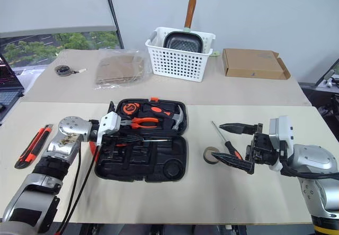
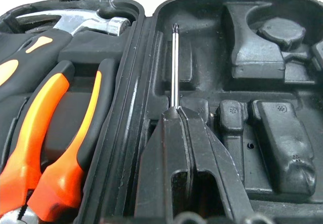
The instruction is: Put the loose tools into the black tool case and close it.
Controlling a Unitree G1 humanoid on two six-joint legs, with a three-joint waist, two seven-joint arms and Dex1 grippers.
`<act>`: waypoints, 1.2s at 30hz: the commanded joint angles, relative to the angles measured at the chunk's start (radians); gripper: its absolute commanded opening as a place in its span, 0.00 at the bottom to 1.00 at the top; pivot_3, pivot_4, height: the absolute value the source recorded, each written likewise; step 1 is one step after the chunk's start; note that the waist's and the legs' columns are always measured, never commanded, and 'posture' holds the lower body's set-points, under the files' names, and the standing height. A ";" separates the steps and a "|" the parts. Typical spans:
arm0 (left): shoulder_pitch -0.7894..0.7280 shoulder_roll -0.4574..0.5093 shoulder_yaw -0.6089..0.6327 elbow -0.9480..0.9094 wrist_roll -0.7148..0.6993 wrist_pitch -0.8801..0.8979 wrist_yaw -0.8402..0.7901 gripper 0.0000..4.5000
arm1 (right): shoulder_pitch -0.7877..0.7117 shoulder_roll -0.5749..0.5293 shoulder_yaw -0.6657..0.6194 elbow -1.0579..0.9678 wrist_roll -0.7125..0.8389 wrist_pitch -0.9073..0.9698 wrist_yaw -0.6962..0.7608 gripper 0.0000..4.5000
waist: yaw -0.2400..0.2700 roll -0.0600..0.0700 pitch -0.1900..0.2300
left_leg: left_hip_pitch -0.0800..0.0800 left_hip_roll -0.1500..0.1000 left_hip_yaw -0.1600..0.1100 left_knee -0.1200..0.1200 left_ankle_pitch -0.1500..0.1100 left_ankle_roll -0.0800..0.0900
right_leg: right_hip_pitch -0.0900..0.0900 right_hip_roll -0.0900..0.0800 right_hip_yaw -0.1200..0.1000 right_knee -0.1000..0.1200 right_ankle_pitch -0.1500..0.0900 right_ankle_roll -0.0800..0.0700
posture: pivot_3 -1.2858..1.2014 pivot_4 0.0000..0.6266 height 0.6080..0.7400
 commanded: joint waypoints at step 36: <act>0.195 0.254 0.232 -0.739 -0.404 0.609 0.054 0.99 | -0.047 0.008 0.147 0.163 -0.337 0.366 -0.462 1.00 | -0.018 0.003 -0.003 | -0.005 0.012 0.001 0.000 0.007 -0.002 | -0.004 0.008 0.001 -0.002 0.002 0.002 | 0.52 0.24 0.70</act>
